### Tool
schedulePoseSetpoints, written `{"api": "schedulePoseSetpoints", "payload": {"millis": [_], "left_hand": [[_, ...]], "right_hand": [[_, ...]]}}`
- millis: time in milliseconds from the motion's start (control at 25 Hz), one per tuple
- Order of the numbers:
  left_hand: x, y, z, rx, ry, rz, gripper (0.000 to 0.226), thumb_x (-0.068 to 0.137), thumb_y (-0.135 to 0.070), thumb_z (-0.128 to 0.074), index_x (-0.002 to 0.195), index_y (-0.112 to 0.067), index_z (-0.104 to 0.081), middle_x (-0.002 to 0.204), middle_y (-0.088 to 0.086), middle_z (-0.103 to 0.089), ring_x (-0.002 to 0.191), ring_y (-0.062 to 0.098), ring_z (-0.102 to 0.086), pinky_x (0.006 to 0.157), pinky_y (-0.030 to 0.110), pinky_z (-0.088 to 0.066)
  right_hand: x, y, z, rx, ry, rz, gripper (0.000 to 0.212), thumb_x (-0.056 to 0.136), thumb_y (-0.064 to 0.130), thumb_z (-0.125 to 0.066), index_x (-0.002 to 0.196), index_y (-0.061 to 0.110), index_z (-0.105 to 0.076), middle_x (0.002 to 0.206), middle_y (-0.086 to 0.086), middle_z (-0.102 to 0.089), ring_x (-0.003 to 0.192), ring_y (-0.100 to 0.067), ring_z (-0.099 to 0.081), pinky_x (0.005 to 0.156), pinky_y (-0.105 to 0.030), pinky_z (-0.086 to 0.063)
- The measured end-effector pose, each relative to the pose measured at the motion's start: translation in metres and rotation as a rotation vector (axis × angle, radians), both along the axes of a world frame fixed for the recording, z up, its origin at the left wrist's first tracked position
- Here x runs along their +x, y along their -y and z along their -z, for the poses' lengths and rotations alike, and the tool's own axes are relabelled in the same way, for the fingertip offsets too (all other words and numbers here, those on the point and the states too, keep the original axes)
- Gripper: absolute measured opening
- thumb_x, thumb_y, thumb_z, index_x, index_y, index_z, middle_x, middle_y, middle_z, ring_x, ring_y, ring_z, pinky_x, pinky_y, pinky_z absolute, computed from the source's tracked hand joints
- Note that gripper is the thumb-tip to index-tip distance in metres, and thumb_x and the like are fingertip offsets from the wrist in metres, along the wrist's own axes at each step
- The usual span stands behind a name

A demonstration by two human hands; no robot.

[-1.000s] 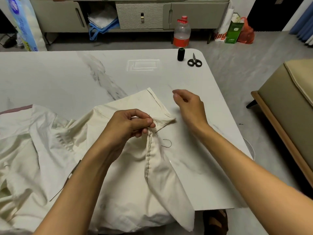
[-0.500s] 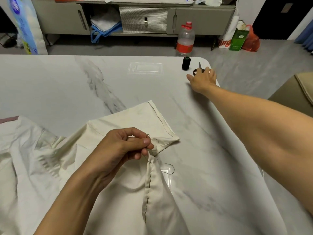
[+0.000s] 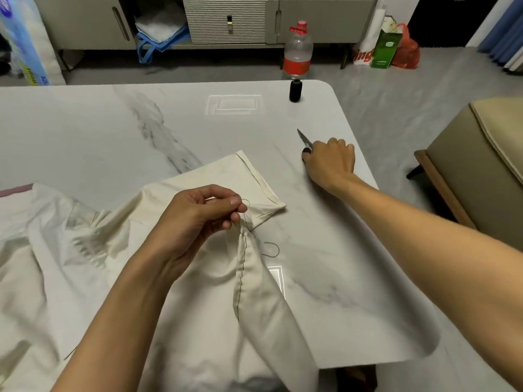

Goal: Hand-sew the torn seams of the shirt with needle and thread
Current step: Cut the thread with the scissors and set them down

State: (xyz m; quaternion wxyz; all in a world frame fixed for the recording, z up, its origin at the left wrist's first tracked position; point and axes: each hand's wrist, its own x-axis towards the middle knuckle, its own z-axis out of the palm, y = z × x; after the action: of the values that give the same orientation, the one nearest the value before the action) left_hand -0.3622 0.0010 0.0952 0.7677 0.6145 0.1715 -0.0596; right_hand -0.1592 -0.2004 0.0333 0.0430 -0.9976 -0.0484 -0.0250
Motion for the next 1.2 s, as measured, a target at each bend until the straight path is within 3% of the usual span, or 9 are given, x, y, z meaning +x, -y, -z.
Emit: {"api": "schedulePoseSetpoints", "payload": {"millis": [160,280,360,560,640,720,800,1000,1200], "left_hand": [[-0.013,0.004,-0.005,0.024,0.093,-0.004,0.004,0.084,-0.004,-0.069,0.083,-0.007,-0.067,0.08,0.011,-0.071,0.067,0.013,-0.061,0.064,0.02,-0.05],[-0.019,0.004,-0.005,0.053,0.149,-0.02,0.007,0.089,-0.002,-0.066,0.085,-0.007,-0.066,0.08,0.009,-0.072,0.068,0.013,-0.062,0.066,0.02,-0.051],[-0.02,0.005,-0.005,0.08,0.168,-0.031,0.007,0.089,-0.001,-0.066,0.086,-0.007,-0.066,0.08,0.009,-0.072,0.068,0.013,-0.063,0.067,0.02,-0.051],[-0.018,0.002,-0.006,0.124,0.186,-0.041,0.008,0.09,0.001,-0.066,0.085,-0.006,-0.066,0.08,0.011,-0.072,0.069,0.014,-0.065,0.068,0.021,-0.052],[-0.017,0.001,-0.006,0.13,0.186,-0.036,0.008,0.09,0.001,-0.066,0.085,-0.006,-0.066,0.08,0.011,-0.072,0.07,0.015,-0.065,0.068,0.021,-0.052],[-0.016,0.002,-0.005,0.143,0.188,-0.031,0.007,0.09,0.0,-0.066,0.086,-0.006,-0.066,0.08,0.011,-0.072,0.07,0.015,-0.065,0.067,0.021,-0.052],[-0.017,0.002,-0.004,0.145,0.193,-0.039,0.007,0.09,0.0,-0.066,0.086,-0.006,-0.066,0.081,0.011,-0.073,0.07,0.016,-0.065,0.067,0.021,-0.052],[-0.014,-0.001,-0.003,0.153,0.194,-0.051,0.007,0.09,0.0,-0.066,0.086,-0.006,-0.066,0.082,0.012,-0.073,0.072,0.017,-0.065,0.07,0.022,-0.053],[-0.012,0.002,-0.003,0.135,0.197,-0.045,0.008,0.09,0.001,-0.065,0.086,-0.005,-0.065,0.082,0.011,-0.073,0.072,0.015,-0.065,0.071,0.021,-0.053]], "right_hand": [[-0.075,0.015,-0.003,0.011,-0.034,-0.014,0.024,0.097,0.033,-0.046,0.083,0.014,-0.053,0.1,-0.011,-0.067,0.083,-0.031,-0.05,0.076,-0.037,-0.028],[-0.102,0.019,-0.011,0.013,-0.076,-0.01,0.02,0.096,0.024,-0.057,0.086,0.013,-0.043,0.104,-0.01,-0.065,0.092,-0.032,-0.057,0.076,-0.034,-0.029],[-0.11,0.016,-0.023,0.032,-0.143,0.012,0.021,0.093,0.021,-0.061,0.084,0.013,-0.044,0.104,-0.009,-0.062,0.087,-0.03,-0.054,0.075,-0.032,-0.032],[-0.142,0.014,-0.034,0.125,-0.213,0.058,0.024,0.089,0.025,-0.058,0.074,0.012,-0.044,0.088,-0.006,-0.049,0.089,-0.034,-0.055,0.07,-0.032,-0.033],[-0.156,0.017,-0.035,0.335,-0.267,0.048,0.029,0.088,0.027,-0.059,0.07,0.014,-0.042,0.082,-0.006,-0.055,0.074,-0.03,-0.056,0.061,-0.031,-0.036],[-0.167,0.024,-0.042,0.733,-0.378,0.012,0.018,0.087,0.022,-0.063,0.081,0.012,-0.05,0.076,-0.004,-0.063,0.057,-0.021,-0.063,0.054,-0.03,-0.045],[-0.178,0.033,-0.051,0.934,-0.451,-0.085,0.014,0.086,0.019,-0.067,0.091,0.012,-0.057,0.066,0.001,-0.063,0.048,-0.015,-0.06,0.053,-0.032,-0.049],[-0.188,0.045,-0.067,0.64,-0.503,-0.293,0.022,0.074,0.042,-0.07,0.088,0.03,-0.058,0.074,0.009,-0.064,0.057,-0.008,-0.057,0.061,-0.034,-0.051],[-0.187,0.039,-0.074,0.528,-0.466,-0.355,0.028,0.071,0.046,-0.072,0.087,0.028,-0.056,0.073,0.009,-0.059,0.067,-0.007,-0.05,0.058,-0.027,-0.036]]}}
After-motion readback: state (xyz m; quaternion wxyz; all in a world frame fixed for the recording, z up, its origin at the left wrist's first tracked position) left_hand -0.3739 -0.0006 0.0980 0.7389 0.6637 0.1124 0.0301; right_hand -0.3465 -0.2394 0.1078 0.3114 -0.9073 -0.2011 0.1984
